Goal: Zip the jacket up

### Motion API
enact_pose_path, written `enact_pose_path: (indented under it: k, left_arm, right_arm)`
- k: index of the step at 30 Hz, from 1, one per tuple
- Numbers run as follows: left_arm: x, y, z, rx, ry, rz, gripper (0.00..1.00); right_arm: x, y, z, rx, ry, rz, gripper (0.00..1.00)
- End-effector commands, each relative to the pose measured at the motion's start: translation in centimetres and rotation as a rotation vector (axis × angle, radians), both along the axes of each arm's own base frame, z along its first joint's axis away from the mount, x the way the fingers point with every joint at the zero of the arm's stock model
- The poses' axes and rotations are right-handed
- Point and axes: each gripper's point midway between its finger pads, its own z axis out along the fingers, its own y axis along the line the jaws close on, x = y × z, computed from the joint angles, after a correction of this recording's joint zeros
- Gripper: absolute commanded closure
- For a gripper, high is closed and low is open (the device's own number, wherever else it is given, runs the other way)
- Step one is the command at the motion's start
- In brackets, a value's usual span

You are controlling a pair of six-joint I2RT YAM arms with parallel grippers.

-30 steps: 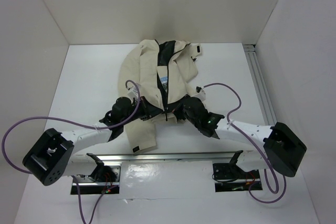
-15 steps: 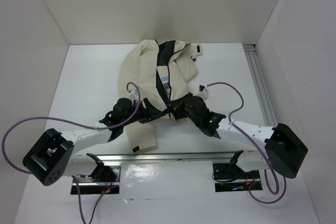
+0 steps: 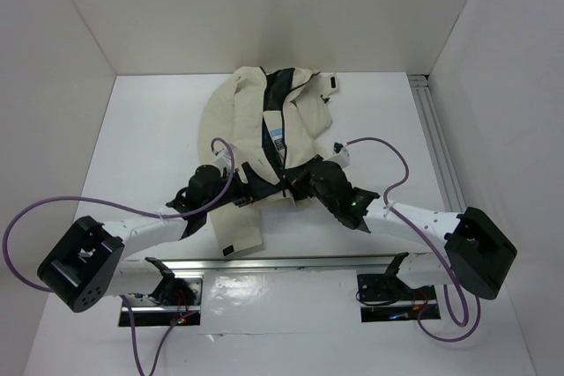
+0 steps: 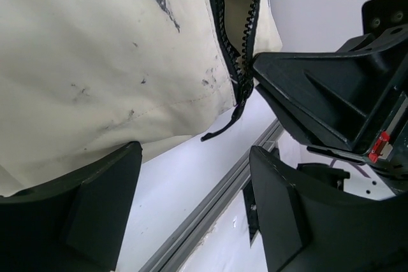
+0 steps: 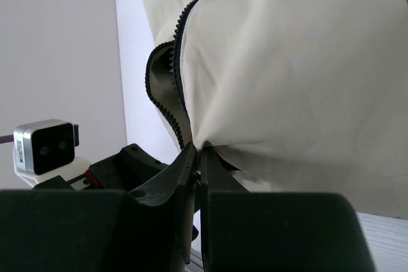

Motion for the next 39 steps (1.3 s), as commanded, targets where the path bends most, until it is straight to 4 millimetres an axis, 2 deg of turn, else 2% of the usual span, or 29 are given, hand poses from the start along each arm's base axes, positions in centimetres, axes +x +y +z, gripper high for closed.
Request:
enact_pose_path:
  k: [1, 3, 7, 11, 15, 17, 20, 24, 27, 28, 32, 36, 37, 39]
  left_arm:
    - [0.9, -0.4, 1.7, -0.065, -0.043, 0.027, 0.19]
    - [1.0, -0.5, 1.9, -0.072, -0.053, 0.027, 0.22]
    - [1.6, -0.7, 2.6, -0.087, -0.064, 0.038, 0.37]
    - [1.9, -1.0, 2.8, -0.086, -0.063, 0.038, 0.43]
    - [2.0, -1.0, 2.3, -0.08, -0.054, 0.039, 0.43]
    - [2.2, -1.2, 2.8, -0.09, -0.055, 0.041, 0.43]
    - [2.7, -1.3, 3.2, -0.093, -0.063, 0.051, 0.36]
    - [3.1, -1.1, 3.0, -0.073, -0.061, 0.071, 0.35]
    - [3.1, -1.1, 2.9, -0.067, -0.069, 0.068, 0.39]
    - [3.4, -1.3, 3.6, -0.078, -0.085, 0.068, 0.41]
    - [3.3, -1.4, 3.8, -0.087, -0.092, 0.058, 0.58]
    - [3.1, -1.3, 4.1, -0.1, -0.095, 0.06, 0.62]
    - [3.1, -1.3, 4.1, -0.1, -0.095, 0.06, 0.68]
    - [3.0, -1.2, 4.4, -0.101, -0.097, 0.06, 0.72]
  right_arm:
    - [0.9, 0.2, 2.2, 0.044, -0.069, -0.015, 1.0]
    - [0.9, 0.2, 2.2, 0.044, -0.069, -0.015, 1.0]
    - [0.9, 0.5, 2.6, 0.045, -0.077, -0.004, 1.0]
    - [0.9, 0.5, 2.3, 0.038, -0.07, -0.004, 1.0]
    - [1.0, 0.6, 2.7, 0.045, -0.077, -0.004, 1.0]
    - [1.1, 0.7, 2.4, 0.038, -0.071, -0.004, 1.0]
    - [1.0, 0.8, 2.3, 0.04, -0.068, 0.005, 1.0]
    - [1.0, 0.8, 2.3, 0.04, -0.068, 0.005, 1.0]
    - [1.0, 0.8, 2.3, 0.04, -0.068, 0.005, 1.0]
    - [1.0, 0.8, 2.3, 0.04, -0.068, 0.005, 1.0]
    - [1.0, 0.8, 2.3, 0.04, -0.068, 0.005, 1.0]
    - [1.0, 0.8, 2.3, 0.04, -0.068, 0.005, 1.0]
    - [1.0, 0.8, 2.3, 0.04, -0.068, 0.005, 1.0]
    - [1.0, 0.8, 2.3, 0.04, -0.068, 0.005, 1.0]
